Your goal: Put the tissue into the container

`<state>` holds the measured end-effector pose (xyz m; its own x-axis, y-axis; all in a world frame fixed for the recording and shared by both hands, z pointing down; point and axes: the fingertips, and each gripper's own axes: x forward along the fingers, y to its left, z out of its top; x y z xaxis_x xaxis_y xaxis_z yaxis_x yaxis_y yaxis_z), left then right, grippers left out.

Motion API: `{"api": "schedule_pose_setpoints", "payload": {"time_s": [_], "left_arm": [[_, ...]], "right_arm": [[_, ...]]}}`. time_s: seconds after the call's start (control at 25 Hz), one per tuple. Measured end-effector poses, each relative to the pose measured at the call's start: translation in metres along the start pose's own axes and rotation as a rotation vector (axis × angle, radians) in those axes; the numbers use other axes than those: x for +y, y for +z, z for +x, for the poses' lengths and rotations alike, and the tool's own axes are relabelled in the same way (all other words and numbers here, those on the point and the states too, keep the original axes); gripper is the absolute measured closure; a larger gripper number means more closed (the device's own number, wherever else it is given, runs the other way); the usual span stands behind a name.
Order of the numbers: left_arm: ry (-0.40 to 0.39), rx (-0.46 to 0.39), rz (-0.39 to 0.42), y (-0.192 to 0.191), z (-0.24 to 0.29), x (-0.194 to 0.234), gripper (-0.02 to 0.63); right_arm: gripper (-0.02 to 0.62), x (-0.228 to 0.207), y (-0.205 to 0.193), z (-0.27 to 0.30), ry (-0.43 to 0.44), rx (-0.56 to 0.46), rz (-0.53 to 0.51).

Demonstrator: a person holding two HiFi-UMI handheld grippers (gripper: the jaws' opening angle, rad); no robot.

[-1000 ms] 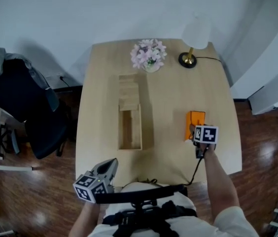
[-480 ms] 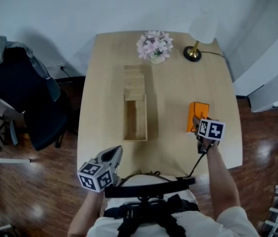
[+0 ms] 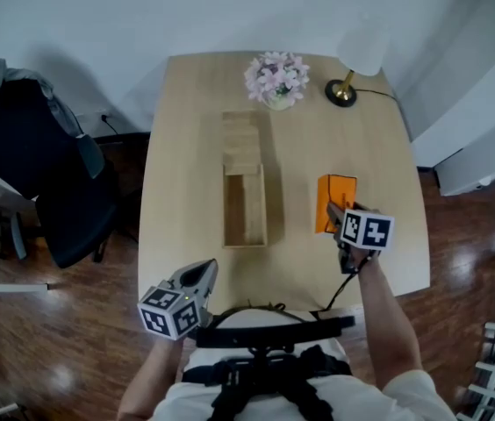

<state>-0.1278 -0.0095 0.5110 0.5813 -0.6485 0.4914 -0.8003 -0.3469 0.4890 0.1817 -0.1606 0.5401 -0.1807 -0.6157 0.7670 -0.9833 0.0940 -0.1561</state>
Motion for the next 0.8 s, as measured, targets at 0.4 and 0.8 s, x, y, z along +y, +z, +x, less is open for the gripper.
{"api": "schedule_pose_setpoints", "payload": {"time_s": [0.4,0.8], "left_arm": [[-0.021,0.022,0.015,-0.001,-0.014,0.017,0.603],[-0.026,0.023,0.033,0.002,-0.031,0.035,0.603]], "right_arm": [[0.308,0.078,0.012,0.000,0.086,-0.034,-0.019],[0.313,0.161,0.032,-0.009,0.200,-0.085,-0.026]]}}
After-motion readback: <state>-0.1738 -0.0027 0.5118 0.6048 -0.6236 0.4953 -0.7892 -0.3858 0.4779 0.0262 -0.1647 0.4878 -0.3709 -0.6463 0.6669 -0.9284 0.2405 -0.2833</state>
